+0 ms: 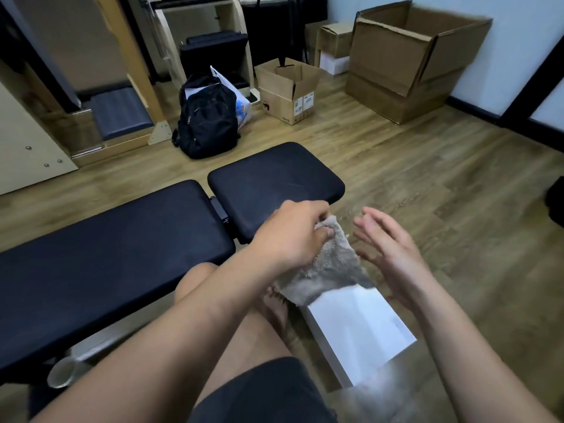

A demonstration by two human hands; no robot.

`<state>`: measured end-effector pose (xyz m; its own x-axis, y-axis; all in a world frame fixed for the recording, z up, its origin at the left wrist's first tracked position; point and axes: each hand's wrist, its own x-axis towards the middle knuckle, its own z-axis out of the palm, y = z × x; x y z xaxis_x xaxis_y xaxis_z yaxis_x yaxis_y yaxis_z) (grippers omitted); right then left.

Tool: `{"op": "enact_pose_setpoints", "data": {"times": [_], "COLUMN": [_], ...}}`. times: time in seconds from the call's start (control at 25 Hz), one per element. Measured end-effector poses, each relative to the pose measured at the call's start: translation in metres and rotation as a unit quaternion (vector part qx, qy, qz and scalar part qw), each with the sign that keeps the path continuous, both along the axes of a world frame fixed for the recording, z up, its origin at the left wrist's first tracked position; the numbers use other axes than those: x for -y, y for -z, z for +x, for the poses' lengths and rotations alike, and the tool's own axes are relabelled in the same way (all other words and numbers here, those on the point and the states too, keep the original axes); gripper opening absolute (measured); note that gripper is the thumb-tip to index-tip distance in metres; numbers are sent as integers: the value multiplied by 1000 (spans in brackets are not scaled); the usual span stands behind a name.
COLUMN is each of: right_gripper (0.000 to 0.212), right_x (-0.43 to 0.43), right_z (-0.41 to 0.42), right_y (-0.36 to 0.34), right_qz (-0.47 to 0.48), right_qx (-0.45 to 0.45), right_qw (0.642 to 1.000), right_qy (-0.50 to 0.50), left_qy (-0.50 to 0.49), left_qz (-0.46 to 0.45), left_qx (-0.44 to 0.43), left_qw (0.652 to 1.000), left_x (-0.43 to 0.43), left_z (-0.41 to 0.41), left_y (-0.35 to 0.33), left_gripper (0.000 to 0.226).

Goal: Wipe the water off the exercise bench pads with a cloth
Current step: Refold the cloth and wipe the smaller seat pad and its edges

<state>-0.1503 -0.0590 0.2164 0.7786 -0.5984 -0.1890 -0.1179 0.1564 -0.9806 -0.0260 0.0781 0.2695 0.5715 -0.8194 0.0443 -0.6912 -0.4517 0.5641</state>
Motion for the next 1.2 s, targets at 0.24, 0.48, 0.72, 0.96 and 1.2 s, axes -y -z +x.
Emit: {"op": "enact_pose_setpoints", "data": {"times": [0.24, 0.48, 0.72, 0.96, 1.2], "right_gripper": [30, 22, 40, 13, 45], "right_x": [-2, 5, 22, 19, 21], "right_z": [4, -26, -49, -70, -88], "right_y": [-34, -42, -12, 30, 48], "right_qz": [-169, 49, 236, 69, -64], "right_qx": [-63, -40, -11, -135, -183], "right_qw": [928, 953, 964, 988, 979], "right_qy": [-326, -295, -125, -15, -70], "left_qy": [150, -90, -146, -202, -19], "left_qz": [-9, -94, -169, -185, 34], "left_qx": [-210, -528, -710, -552, -294], "left_qw": [966, 839, 667, 788, 955], "left_x": [-6, -16, -2, -2, 3], "left_z": [5, -9, -39, -45, -48], "left_y": [-12, 40, 82, 113, 126], "left_gripper": [11, 54, 71, 70, 54]}}
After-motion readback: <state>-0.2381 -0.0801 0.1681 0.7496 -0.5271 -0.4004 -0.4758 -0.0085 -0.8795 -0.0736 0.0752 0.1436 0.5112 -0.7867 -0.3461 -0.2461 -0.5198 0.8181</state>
